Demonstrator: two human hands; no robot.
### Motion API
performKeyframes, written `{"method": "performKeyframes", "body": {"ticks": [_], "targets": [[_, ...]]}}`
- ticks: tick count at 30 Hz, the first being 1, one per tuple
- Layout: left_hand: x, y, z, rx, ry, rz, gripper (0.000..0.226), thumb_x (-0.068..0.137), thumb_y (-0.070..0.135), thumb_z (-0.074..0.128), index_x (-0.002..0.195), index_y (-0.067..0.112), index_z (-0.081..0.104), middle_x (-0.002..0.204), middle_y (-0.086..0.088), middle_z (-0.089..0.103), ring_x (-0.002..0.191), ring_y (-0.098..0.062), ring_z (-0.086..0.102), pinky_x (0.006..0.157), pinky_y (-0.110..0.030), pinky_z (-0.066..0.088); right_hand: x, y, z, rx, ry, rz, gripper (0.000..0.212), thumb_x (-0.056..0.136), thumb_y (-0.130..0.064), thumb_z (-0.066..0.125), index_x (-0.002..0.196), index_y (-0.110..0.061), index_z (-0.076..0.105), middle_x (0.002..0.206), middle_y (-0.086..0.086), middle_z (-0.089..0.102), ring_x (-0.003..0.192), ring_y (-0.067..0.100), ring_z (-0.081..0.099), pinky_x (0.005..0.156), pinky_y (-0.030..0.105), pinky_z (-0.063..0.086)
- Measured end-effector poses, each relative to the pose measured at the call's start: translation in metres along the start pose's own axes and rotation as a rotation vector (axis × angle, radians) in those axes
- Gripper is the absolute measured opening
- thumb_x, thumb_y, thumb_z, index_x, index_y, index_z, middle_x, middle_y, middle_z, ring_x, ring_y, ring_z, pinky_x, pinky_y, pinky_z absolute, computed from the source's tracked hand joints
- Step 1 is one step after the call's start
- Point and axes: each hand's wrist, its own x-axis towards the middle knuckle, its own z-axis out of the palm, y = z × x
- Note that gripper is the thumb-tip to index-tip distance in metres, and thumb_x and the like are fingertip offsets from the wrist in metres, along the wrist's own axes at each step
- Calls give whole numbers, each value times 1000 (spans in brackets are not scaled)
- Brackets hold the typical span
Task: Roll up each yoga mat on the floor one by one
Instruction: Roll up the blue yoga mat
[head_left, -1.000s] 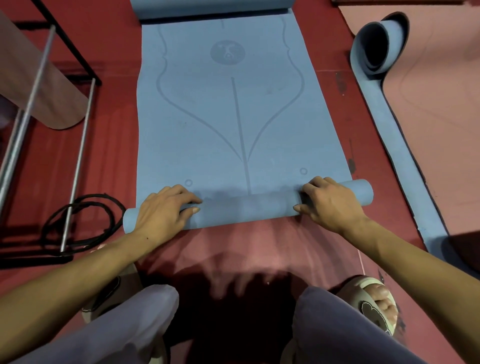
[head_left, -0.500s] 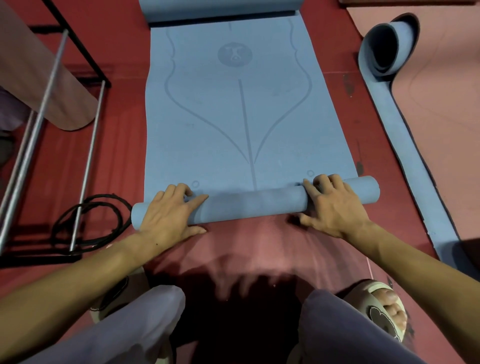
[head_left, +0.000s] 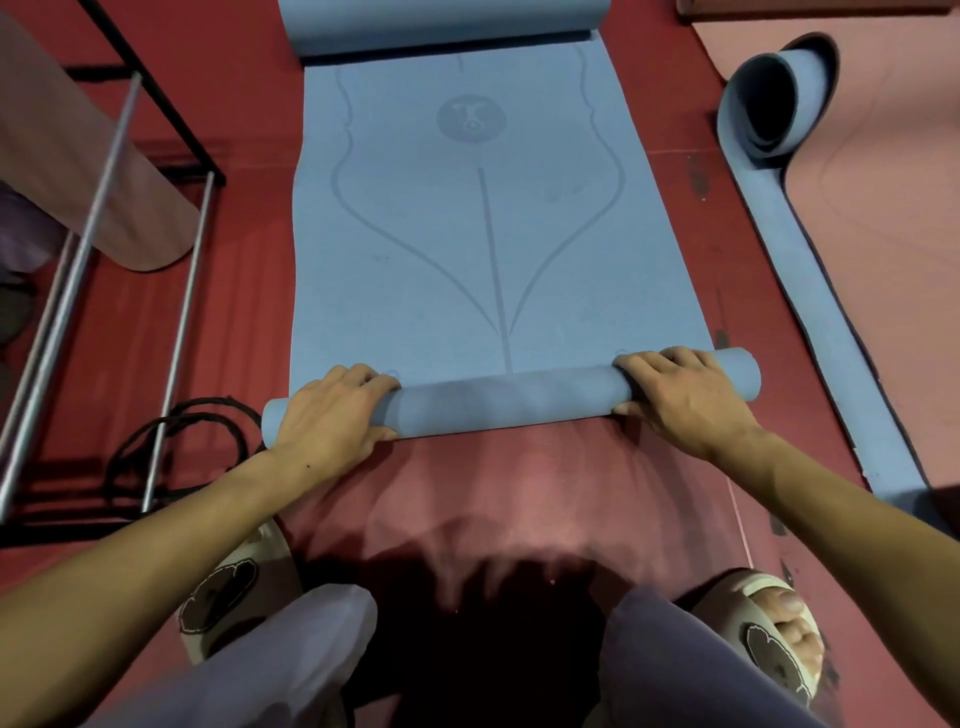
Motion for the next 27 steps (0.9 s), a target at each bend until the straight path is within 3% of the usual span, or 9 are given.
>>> {"method": "performKeyframes", "body": {"ticks": [5,8,14,16,17,19,21,24,27], "targets": [[-1,-16,-10,-29,-111,-26,59,91,52,73,145,46,49,130,14,55,122,-16,51,80,-34,40,-3,-6,4,-30,-59,-27,67,94,-77,29,132,-30,59,114,-7,73,94,31,65,83,46,48],[-4,-26,-14,-47,-158,-8,59,92,54,71,146,50,47,130,17,57,126,-14,51,85,-38,46,-9,-13,5,-32,-161,-27,75,91,-82,19,139,-35,54,118,-10,70,99,28,65,84,45,48],[-3,-43,-15,-66,-298,12,64,87,58,73,146,53,48,135,22,61,130,-13,55,91,-36,45,-18,-22,1,28,-326,-40,111,69,-97,-15,150,-46,41,127,-15,65,110,24,64,83,42,47],[-1,-44,-16,-75,-316,15,58,87,56,75,140,51,52,130,24,63,126,-14,57,86,-35,43,-18,-24,-1,89,-357,-18,108,69,-101,-5,149,-47,42,129,-15,65,111,24,65,84,43,49],[0,-44,-17,-82,-319,11,55,87,55,76,137,50,54,127,24,63,124,-14,59,84,-35,42,-16,-24,-2,111,-365,-1,98,73,-101,9,148,-47,44,129,-16,65,113,23,65,84,42,50],[2,-43,-19,-71,-318,2,53,89,55,74,137,51,54,125,21,64,122,-15,59,83,-35,42,-10,-25,-6,191,-379,72,67,85,-83,51,142,-47,47,132,-21,63,117,19,63,84,39,49],[3,-42,-20,-55,-319,-15,56,90,58,71,142,55,50,131,19,63,127,-16,57,87,-37,44,-4,-28,-9,326,-379,146,57,85,-58,78,134,-44,50,131,-19,58,118,18,60,83,39,47],[2,-44,-20,-69,-300,-27,57,92,61,67,145,57,46,140,23,55,137,-13,50,98,-41,47,0,-34,-10,285,-304,200,55,81,-53,84,127,-43,57,121,-8,48,111,20,45,83,39,45],[1,-42,-20,-104,-225,-25,55,91,58,71,142,54,49,134,20,53,132,-11,49,93,-42,49,-2,-38,-9,204,-228,198,52,84,-56,79,130,-42,59,117,-7,50,109,19,44,86,40,46]]}}
